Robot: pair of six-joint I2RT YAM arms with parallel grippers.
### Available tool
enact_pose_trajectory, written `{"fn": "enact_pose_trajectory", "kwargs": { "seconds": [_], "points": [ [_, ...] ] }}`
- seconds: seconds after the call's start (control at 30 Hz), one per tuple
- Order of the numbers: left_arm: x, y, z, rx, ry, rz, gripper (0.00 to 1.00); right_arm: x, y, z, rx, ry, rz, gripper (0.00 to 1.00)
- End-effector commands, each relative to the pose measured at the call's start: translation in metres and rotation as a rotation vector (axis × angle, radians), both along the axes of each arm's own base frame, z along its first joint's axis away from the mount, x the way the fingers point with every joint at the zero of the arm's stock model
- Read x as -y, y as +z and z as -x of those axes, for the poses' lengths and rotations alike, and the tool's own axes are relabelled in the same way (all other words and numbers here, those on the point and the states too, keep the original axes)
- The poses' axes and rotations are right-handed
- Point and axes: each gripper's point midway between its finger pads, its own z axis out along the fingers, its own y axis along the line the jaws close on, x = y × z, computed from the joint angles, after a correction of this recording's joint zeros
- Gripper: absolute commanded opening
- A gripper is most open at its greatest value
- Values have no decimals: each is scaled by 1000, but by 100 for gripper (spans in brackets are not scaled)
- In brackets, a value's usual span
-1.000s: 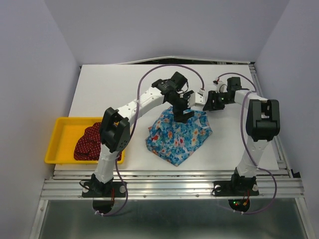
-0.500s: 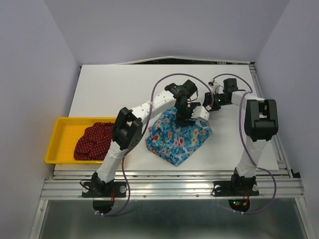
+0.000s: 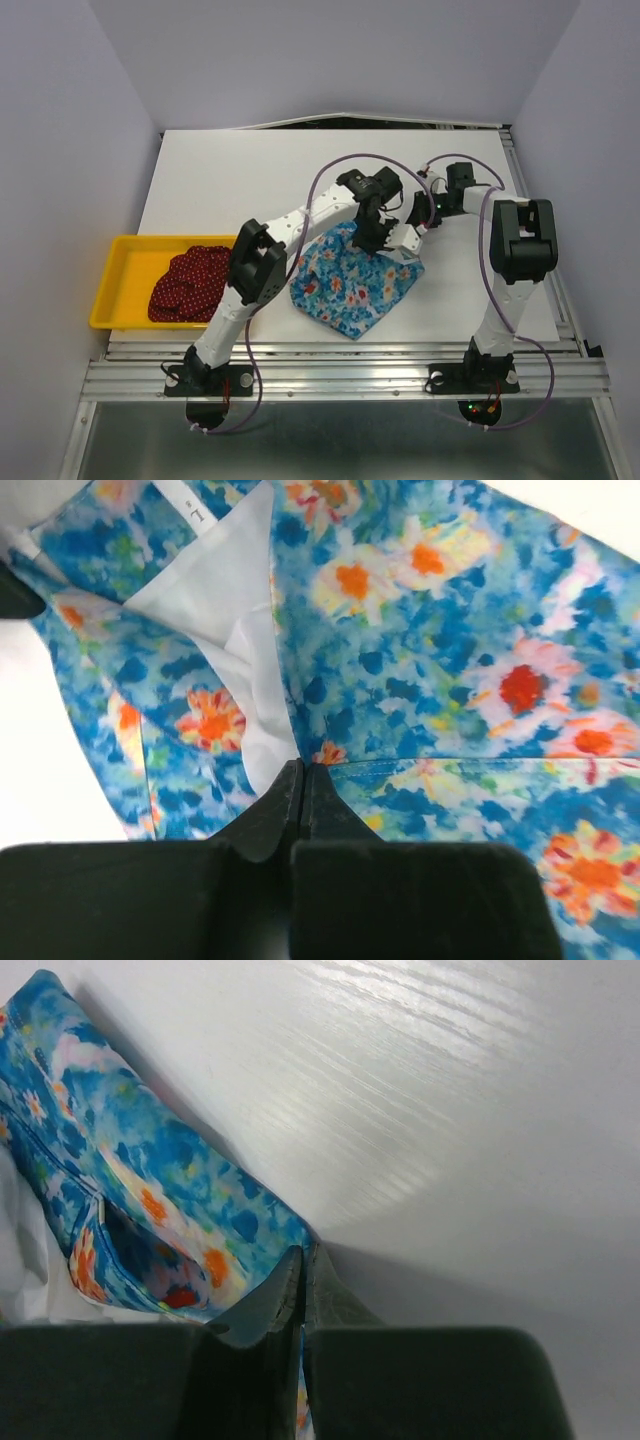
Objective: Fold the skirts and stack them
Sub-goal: Flatten the skirt out
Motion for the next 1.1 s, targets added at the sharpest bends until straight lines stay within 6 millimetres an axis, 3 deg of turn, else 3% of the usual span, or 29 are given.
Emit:
{"fn": "enact_pose_trajectory", "kwargs": {
  "seconds": [0.0, 0.03, 0.13, 0.17, 0.33, 0.4, 0.47, 0.5, 0.57, 0.6, 0.67, 0.7, 0.73, 0.77, 0.8, 0.87, 0.93, 1.0, 1.07],
  "points": [
    [-13, 98, 12, 102, 31, 124, 0, 14, 15, 4, -42, -97, 37, 1],
    [-18, 119, 16, 131, 35, 157, 0, 23, 24, -3, -30, -135, 28, 1],
    [-29, 155, 25, 175, 46, 217, 0, 40, 56, -23, 27, -223, 1, 1],
    [-32, 160, 29, 182, 42, 226, 0, 55, 74, -37, 55, -288, -12, 1],
    [-49, 189, 47, 236, -7, 281, 0, 91, 137, -72, 170, -445, -65, 1],
    [-52, 193, 51, 261, -37, 287, 0, 100, 151, -77, 197, -500, -79, 1],
    [-54, 182, 65, 239, -76, 275, 0, 109, 161, -78, 232, -527, -68, 1],
    [-49, 174, 81, 213, -115, 262, 0, 114, 156, -74, 223, -539, -58, 1],
    [-49, 138, 107, 144, -151, 209, 3, 120, 151, -67, 223, -542, -33, 1],
    [-41, 127, 130, 109, -172, 204, 17, 120, 139, -60, 198, -540, -21, 1],
    [-29, 105, 157, 67, -197, 239, 41, 119, 127, -49, 189, -512, 7, 1],
    [-22, 103, 171, 25, -165, 259, 56, 120, 123, -44, 188, -508, 24, 1],
    [-8, 108, 194, 1, -203, 322, 59, 120, 108, -33, 168, -482, 48, 1],
    [-3, 113, 202, -19, -198, 349, 83, 122, 102, -28, 161, -482, 70, 1],
    [5, 122, 209, -64, -165, 393, 84, 125, 100, -24, 174, -469, 102, 1],
    [11, 132, 202, -78, -88, 431, 84, 129, 86, -14, 165, -451, 150, 1],
    [16, 139, 183, -80, -10, 485, 83, 135, 80, -10, 170, -450, 195, 1],
    [10, 141, 141, -127, 170, 506, 81, 141, 75, -8, 163, -458, 211, 1],
    [7, 134, 97, -168, 351, 507, 72, 142, 70, -7, 152, -459, 216, 1]
  ]
}}
